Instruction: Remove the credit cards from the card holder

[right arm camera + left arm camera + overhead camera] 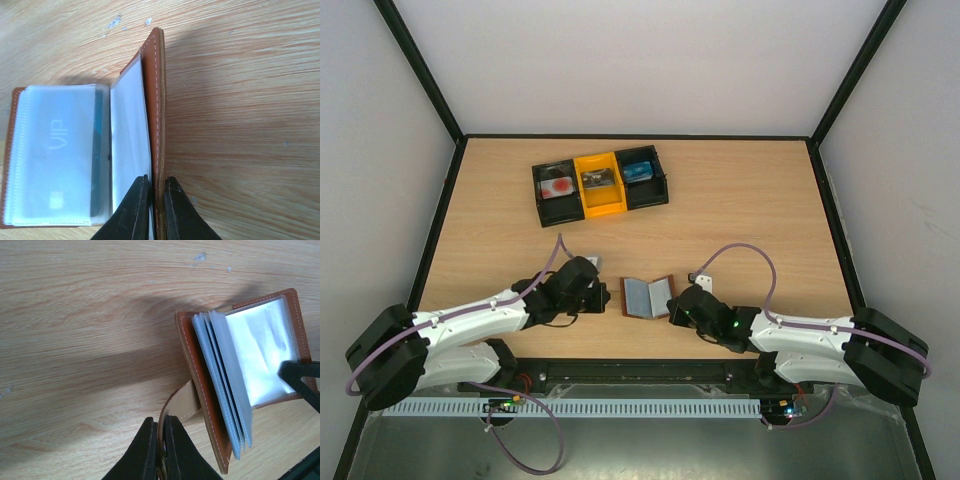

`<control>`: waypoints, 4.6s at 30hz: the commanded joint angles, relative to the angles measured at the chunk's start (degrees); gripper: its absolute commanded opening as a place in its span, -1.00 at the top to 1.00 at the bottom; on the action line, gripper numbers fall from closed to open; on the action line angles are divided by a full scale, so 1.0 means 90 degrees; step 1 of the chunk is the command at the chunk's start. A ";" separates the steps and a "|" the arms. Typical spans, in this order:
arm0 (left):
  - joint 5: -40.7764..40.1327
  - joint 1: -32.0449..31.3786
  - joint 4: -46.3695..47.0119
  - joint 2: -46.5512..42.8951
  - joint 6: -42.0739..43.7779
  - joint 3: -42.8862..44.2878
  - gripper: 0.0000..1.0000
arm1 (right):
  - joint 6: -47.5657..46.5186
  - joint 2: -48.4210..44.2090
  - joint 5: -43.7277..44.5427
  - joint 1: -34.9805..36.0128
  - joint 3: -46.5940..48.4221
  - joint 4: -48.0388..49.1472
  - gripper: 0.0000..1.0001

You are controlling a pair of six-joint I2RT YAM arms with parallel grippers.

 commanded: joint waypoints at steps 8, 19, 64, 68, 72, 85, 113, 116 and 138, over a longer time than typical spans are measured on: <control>0.0138 0.0214 -0.0043 -0.0355 -0.0090 -0.0237 0.88 | 0.0327 0.0032 0.0376 0.0016 -0.0350 0.0222 0.88; 0.1158 0.0973 0.0942 -0.0369 -0.0344 -0.0776 -0.15 | 0.0406 0.0168 0.0066 0.0010 -0.0628 0.0919 0.88; 0.3126 0.1224 0.3968 0.1512 -0.0759 -0.1127 0.95 | 0.0140 -0.0974 -0.0275 0.0014 -0.0138 -0.0080 0.07; 0.3046 0.1018 0.3676 0.1470 -0.0694 -0.0976 0.95 | 0.0064 -0.0934 -0.0496 0.0035 0.0200 -0.0177 0.03; 0.3015 0.0854 0.3682 0.1398 -0.0755 -0.0892 0.95 | 0.0062 -0.0738 -0.0516 0.0199 0.0578 -0.0242 0.05; 0.2869 0.0798 0.3198 0.0927 -0.0671 -0.0901 0.96 | -0.0133 -0.0785 0.0208 0.0379 0.1294 -0.1216 -0.11; 0.2557 0.0749 0.2951 0.0530 -0.0749 -0.1105 0.95 | -0.0158 0.1808 -0.1159 0.0771 0.1228 0.0819 -0.02; 0.2461 0.0748 0.2863 0.0538 -0.0692 -0.1097 0.95 | -0.0160 0.1788 -0.1099 0.0769 0.1206 0.0734 0.11; 0.2419 0.0748 0.2730 0.0604 -0.0544 -0.1017 0.95 | -0.0492 0.1935 -0.1098 0.0769 0.1500 0.0377 -0.21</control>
